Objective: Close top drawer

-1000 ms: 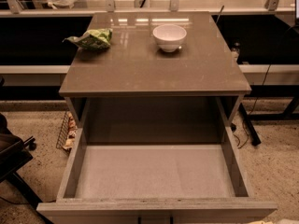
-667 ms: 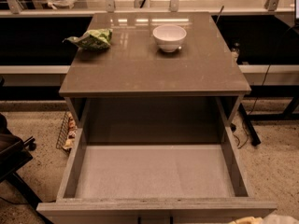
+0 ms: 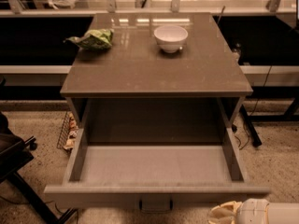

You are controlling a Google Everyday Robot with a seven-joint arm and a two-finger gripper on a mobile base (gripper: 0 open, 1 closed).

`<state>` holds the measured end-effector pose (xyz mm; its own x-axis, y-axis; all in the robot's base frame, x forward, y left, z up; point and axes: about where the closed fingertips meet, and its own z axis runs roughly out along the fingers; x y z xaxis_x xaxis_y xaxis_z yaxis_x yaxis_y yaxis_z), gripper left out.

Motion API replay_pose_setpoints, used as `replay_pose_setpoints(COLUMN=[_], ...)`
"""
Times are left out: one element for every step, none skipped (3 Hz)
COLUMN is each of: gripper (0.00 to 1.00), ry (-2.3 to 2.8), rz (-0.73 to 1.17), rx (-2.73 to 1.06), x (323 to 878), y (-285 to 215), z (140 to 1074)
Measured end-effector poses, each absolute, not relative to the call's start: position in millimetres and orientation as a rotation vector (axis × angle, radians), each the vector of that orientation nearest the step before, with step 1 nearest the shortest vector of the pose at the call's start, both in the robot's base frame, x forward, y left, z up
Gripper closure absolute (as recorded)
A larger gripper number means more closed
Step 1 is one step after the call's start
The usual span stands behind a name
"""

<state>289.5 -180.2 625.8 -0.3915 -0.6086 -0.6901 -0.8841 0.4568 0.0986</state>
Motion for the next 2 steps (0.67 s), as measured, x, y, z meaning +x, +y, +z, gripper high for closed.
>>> replay_pose_setpoints(gripper=[1.00, 1.00], ry=[2.131, 2.093], rz=[0.621, 0.631], rx=[-1.240, -1.251], x=[289.0, 323.1], y=[-180.2, -176.9], z=[625.8, 626.5])
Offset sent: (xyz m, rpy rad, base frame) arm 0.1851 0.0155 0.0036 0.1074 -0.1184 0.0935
